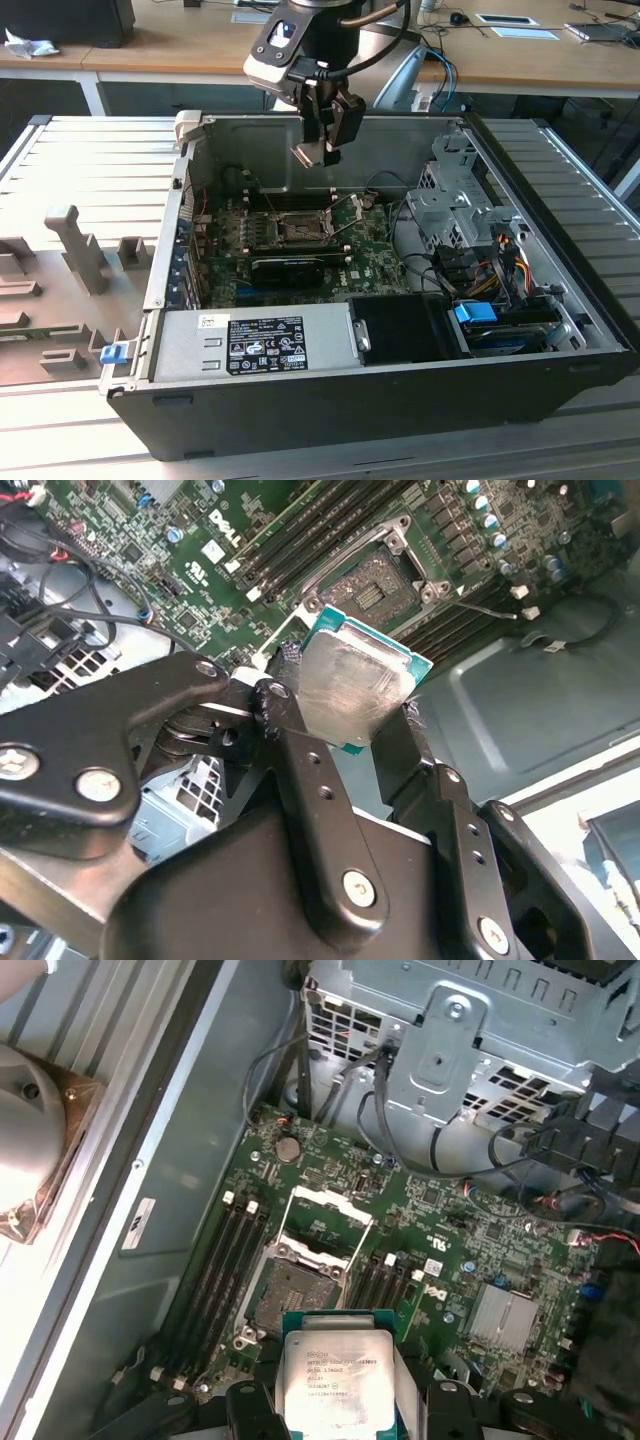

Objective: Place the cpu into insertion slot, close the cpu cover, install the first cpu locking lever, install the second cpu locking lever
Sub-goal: 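Place the cpu into insertion slot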

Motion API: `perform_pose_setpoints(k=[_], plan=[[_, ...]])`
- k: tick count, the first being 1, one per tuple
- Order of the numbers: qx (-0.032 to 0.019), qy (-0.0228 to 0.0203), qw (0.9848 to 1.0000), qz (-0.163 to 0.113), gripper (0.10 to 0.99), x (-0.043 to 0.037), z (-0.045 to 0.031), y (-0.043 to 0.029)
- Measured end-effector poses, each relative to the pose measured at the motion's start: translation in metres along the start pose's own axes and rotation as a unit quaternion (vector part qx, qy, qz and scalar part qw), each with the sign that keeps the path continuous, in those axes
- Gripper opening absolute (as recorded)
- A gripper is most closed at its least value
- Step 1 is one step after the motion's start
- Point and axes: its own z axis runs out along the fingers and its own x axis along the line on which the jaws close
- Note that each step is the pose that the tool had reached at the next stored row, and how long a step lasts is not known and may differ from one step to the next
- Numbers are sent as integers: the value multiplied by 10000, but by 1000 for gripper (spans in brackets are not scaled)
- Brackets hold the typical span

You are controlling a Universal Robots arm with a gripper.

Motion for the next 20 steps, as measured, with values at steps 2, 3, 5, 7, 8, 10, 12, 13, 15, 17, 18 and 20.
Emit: perform_pose_setpoints(k=[2, 3, 5, 7, 8, 10, 12, 13, 15, 17, 18, 20], plan=[[-2, -12, 9999, 140, 529, 0, 5, 0], [-3, -18, 9998, 206, 529, 0, 8, -1], [-6, -31, 9993, 363, 529, 0, 15, -1], [-9, -48, 9984, 556, 529, 0, 31, -2], [-10, -54, 9980, 634, 529, -1, 38, -3], [-13, -66, 9970, 772, 529, 0, 54, -7], [-15, -77, 9959, 904, 529, 6, 84, -18], [-15, -80, 9956, 939, 529, 7, 95, -23], [-16, -84, 9951, 985, 529, 7, 136, -28], [-16, -84, 9951, 988, 529, 7, 167, -30], [-16, -84, 9951, 989, 529, 7, 180, -32], [-16, -84, 9951, 989, 529, 6, 212, -34]])
